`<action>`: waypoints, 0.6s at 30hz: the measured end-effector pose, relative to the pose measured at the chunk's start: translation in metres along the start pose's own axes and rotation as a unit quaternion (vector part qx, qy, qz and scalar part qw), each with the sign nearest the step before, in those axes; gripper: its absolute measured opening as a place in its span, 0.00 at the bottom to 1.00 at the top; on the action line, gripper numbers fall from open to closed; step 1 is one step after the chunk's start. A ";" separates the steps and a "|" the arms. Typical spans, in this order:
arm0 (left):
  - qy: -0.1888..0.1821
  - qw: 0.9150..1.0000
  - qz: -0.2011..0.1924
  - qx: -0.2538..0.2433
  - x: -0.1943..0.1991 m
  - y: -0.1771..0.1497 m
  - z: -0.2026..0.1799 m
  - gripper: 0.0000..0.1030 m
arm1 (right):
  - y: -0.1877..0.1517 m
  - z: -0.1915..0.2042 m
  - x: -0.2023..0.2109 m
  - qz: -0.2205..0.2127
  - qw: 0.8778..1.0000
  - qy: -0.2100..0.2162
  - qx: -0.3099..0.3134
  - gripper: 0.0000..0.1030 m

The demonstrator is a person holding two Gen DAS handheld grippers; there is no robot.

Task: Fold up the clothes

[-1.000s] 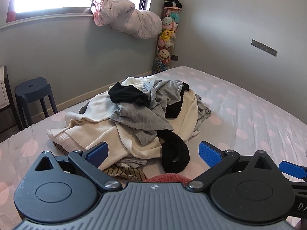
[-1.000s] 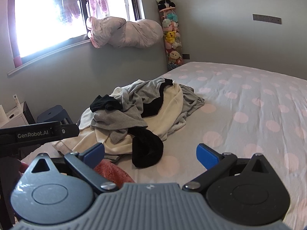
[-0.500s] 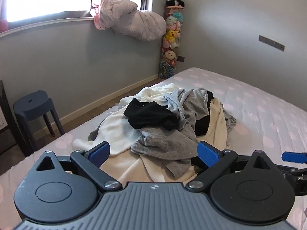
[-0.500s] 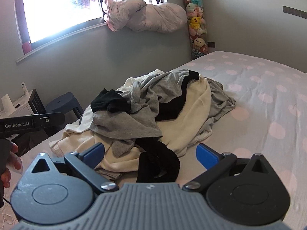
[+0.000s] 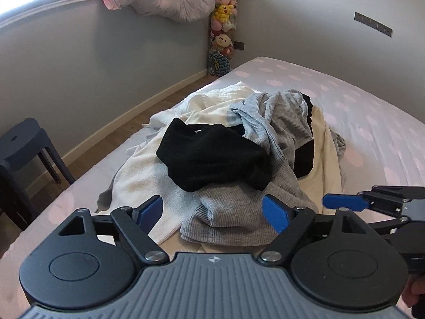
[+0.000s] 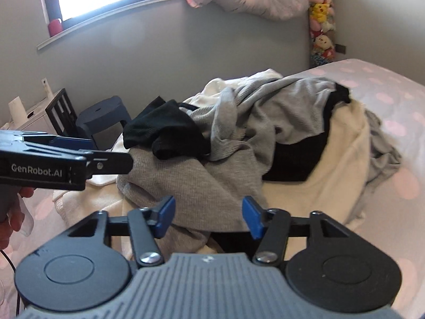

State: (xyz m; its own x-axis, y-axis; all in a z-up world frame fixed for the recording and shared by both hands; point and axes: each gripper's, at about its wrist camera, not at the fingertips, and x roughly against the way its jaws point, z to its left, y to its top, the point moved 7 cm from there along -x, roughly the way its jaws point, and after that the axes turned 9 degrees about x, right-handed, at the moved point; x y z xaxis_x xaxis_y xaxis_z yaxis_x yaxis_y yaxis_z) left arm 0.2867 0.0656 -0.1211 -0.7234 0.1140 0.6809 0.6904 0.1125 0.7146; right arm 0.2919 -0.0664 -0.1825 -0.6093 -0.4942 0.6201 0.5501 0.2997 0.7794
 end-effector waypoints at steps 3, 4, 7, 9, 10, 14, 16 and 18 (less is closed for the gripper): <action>-0.001 1.000 0.015 -0.005 -0.014 0.002 -0.003 0.77 | 0.001 0.000 -0.017 0.011 1.000 0.018 -0.010 0.32; -0.002 1.000 0.019 -0.007 -0.018 0.003 -0.004 0.67 | 0.001 0.001 -0.017 0.010 1.000 0.017 -0.007 0.18; -0.007 0.999 0.040 -0.001 -0.030 0.004 -0.005 0.37 | 0.002 0.003 -0.013 0.005 1.000 0.010 0.009 0.05; -0.009 0.999 0.046 0.009 -0.030 0.004 -0.006 0.29 | 0.003 0.005 -0.011 0.001 1.000 0.005 0.021 0.04; -0.012 0.999 0.045 0.007 -0.027 0.005 -0.008 0.22 | 0.003 0.004 -0.006 -0.002 1.000 0.001 0.023 0.04; -0.036 0.999 0.037 -0.012 -0.009 0.007 -0.026 0.10 | 0.007 -0.002 0.023 -0.020 0.999 -0.026 0.020 0.03; -0.052 0.998 0.035 -0.027 0.004 0.007 -0.040 0.10 | 0.008 -0.008 0.046 -0.034 0.999 -0.041 0.012 0.03; -0.073 0.996 0.035 -0.042 0.020 0.004 -0.057 0.10 | 0.009 -0.017 0.070 -0.050 0.997 -0.061 -0.002 0.03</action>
State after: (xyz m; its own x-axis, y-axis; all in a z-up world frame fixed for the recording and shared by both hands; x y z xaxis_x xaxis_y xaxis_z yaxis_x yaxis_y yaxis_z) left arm 0.2744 0.0121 -0.0958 -0.6610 0.2623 0.7030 0.7314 0.0161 0.6817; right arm 0.2641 -0.1121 -0.1335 -0.7254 -0.4191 0.5460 0.4855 0.2508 0.8375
